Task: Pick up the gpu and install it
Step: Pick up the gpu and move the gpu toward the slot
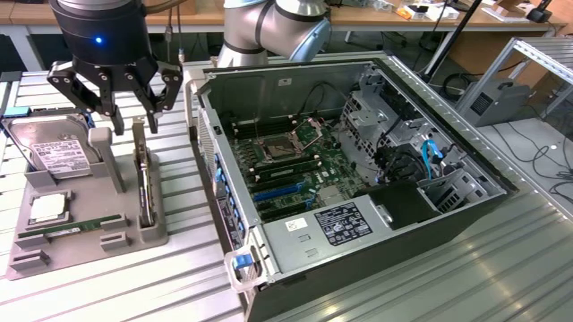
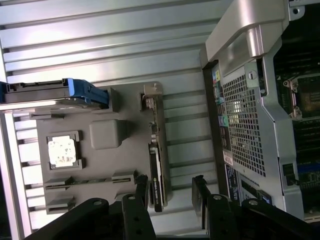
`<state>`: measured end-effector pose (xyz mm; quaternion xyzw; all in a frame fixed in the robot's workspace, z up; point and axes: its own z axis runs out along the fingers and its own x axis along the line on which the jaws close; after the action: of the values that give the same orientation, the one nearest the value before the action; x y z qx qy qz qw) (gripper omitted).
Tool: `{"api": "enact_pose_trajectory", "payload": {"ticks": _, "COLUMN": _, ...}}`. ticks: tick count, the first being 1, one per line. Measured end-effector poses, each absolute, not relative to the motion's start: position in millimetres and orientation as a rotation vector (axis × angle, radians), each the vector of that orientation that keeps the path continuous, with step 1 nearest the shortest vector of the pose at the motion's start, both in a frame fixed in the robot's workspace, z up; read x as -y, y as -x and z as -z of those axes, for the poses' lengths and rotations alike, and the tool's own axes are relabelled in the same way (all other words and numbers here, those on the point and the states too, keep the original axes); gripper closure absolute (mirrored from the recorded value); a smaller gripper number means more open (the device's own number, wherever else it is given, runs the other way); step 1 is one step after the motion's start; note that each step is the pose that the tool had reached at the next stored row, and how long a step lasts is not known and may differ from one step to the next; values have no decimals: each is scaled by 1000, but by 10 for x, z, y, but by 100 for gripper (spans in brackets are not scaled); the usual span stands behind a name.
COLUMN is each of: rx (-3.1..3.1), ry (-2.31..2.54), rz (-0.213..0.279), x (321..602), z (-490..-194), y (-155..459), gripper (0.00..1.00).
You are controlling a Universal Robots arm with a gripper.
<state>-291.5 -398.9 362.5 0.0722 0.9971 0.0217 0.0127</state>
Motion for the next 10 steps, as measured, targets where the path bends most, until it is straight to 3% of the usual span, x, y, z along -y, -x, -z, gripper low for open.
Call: {"api": "enact_pose_trajectory", "payload": {"ticks": 10, "rx": -3107, "ry": -225, "rz": -68, "x": 3989, "z": -3584, "y": 2915, "gripper": 52}}
